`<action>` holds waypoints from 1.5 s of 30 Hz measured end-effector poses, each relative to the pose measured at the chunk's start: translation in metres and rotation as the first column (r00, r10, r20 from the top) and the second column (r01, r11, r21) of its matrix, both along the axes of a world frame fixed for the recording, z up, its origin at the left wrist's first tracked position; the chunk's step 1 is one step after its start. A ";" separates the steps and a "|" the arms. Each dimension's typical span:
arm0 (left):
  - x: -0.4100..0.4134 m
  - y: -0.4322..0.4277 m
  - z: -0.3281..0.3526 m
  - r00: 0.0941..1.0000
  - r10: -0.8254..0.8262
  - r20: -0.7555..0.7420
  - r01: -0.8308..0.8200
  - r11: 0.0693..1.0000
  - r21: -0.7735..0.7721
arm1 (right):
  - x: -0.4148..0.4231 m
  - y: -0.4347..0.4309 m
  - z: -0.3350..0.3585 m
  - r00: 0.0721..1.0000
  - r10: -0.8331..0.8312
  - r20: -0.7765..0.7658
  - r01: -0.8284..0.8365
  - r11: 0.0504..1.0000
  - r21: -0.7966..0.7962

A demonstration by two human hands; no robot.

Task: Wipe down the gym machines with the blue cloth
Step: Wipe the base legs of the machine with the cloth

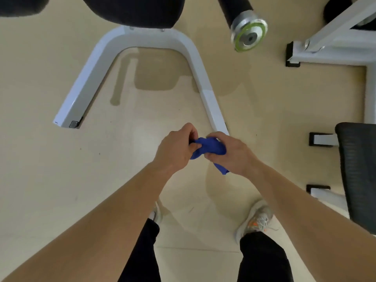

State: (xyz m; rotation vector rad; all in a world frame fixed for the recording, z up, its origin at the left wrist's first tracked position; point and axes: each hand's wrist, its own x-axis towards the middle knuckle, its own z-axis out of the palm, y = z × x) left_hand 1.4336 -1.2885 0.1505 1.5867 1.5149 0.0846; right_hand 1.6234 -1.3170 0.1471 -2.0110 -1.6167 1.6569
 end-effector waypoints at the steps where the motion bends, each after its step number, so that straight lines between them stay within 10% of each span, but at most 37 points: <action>1: 0.012 -0.005 -0.006 1.000 0.015 -0.006 -0.015 1.000 0.004 | 0.012 -0.002 -0.006 1.000 0.014 -0.019 -0.015 1.000 -0.006; 11: 0.096 -0.037 -0.120 0.995 0.086 -0.046 -0.091 0.989 -0.117 | 0.120 -0.005 -0.113 0.992 0.111 0.055 -0.110 0.994 -0.009; 23: 0.095 0.021 -0.312 0.772 0.482 0.415 -0.406 0.875 -0.263 | 0.108 0.089 -0.307 0.998 0.015 -0.055 -0.003 0.978 0.211; 27: 0.100 0.043 -0.353 0.867 0.388 0.312 -0.357 0.921 -0.155 | 0.124 0.105 -0.347 0.983 0.131 0.125 -0.155 0.966 0.206; 31: 0.109 0.035 -0.363 0.865 0.444 0.235 -0.475 0.875 0.095 | 0.123 0.088 -0.367 0.947 0.014 0.321 -0.206 0.792 0.574; 35: 0.137 0.000 -0.364 0.839 0.539 0.074 -0.506 0.722 0.472 | 0.115 0.058 -0.372 0.990 -0.102 0.095 0.034 0.838 0.545; 45: 0.190 0.016 -0.386 0.724 0.583 0.369 -0.646 0.760 0.067 | 0.099 0.061 -0.393 0.963 -0.037 -0.267 0.131 0.930 0.343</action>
